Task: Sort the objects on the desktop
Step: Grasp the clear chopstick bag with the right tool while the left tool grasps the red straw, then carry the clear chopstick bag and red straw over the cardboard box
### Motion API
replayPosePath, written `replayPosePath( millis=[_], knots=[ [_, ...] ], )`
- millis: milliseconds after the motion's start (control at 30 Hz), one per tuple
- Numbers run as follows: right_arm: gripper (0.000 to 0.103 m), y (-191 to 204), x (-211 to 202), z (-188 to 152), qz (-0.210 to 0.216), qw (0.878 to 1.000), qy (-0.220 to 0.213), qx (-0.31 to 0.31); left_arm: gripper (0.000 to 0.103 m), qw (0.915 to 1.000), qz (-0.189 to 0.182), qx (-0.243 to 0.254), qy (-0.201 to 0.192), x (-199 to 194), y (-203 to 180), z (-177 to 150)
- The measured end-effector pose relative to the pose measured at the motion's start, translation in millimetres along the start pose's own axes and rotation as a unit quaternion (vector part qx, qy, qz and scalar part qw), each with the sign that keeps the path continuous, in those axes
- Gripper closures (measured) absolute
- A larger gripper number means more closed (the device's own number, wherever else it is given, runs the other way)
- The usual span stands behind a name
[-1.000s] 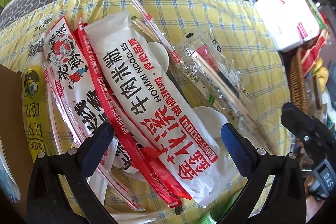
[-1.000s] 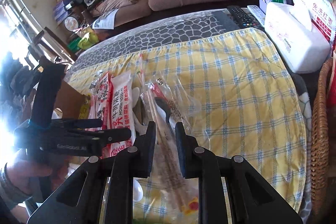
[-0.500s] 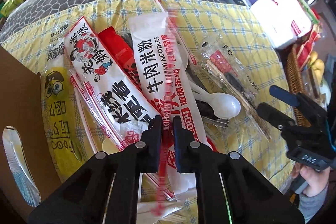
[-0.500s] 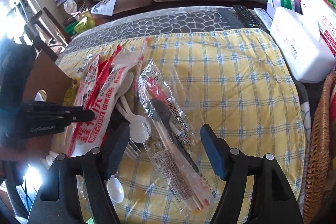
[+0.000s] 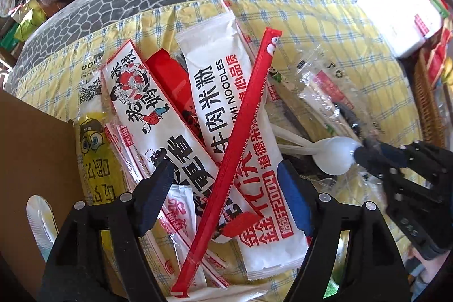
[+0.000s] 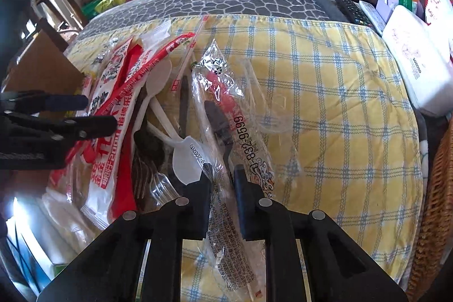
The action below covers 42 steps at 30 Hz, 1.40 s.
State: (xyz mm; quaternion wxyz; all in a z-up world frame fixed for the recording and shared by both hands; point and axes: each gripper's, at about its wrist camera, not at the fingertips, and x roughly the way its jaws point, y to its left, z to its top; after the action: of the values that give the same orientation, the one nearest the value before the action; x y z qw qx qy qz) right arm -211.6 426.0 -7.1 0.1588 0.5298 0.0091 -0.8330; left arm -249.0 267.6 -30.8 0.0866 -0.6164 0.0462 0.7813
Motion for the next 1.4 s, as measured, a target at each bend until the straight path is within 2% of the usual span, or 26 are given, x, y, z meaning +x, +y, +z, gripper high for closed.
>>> replayPosePath(
  millis=[33,100,133,167,200,267,367,533,733,967,1033,1200,1400],
  knots=[
    [0.088,-1,-5,0,0.008,1.000,-0.006,0.008,0.030,0.9999,0.007,0.002,0.011,8,-2,1],
    [0.088,0,-14,-1,0.016,1.000,-0.017,0.015,0.028,1.0000,-0.007,0.002,0.001,10,-3,2],
    [0.088,1,-18,-1,0.019,0.999,-0.021,0.016,0.034,0.9999,-0.016,0.007,0.002,11,-4,2],
    [0.088,2,-22,-1,0.024,0.999,-0.024,0.019,0.057,0.9994,-0.032,0.011,-0.004,10,-5,2],
    [0.088,3,-26,-2,0.030,0.999,-0.027,0.022,0.074,0.9991,-0.040,0.012,-0.010,8,-4,2],
    [0.088,6,-32,-2,0.040,0.998,-0.033,0.026,0.089,0.9976,-0.068,-0.009,-0.010,3,4,1],
    [0.088,10,-41,0,0.056,0.997,-0.044,0.034,0.098,0.9941,-0.105,-0.025,-0.015,-12,14,0],
    [0.088,21,-59,5,0.075,0.994,-0.061,0.043,0.098,0.9879,-0.148,-0.031,-0.033,-49,23,-6],
    [0.088,37,-88,11,0.082,0.992,-0.077,0.049,0.098,0.9824,-0.174,-0.025,-0.063,-101,33,-5],
    [0.088,78,-137,25,0.071,0.992,-0.099,0.023,0.098,0.9701,-0.219,-0.036,-0.099,-171,73,-17],
    [0.088,96,-152,30,0.070,0.992,-0.105,0.011,0.098,0.9672,-0.225,-0.038,-0.111,-192,92,-22],
    [0.088,153,-175,43,0.081,0.989,-0.118,-0.023,0.098,0.9659,-0.208,-0.053,-0.146,-240,159,-41],
    [0.088,237,-168,61,0.111,0.984,-0.114,-0.074,0.098,0.9618,-0.181,-0.112,-0.172,-265,267,-76]
  ],
)
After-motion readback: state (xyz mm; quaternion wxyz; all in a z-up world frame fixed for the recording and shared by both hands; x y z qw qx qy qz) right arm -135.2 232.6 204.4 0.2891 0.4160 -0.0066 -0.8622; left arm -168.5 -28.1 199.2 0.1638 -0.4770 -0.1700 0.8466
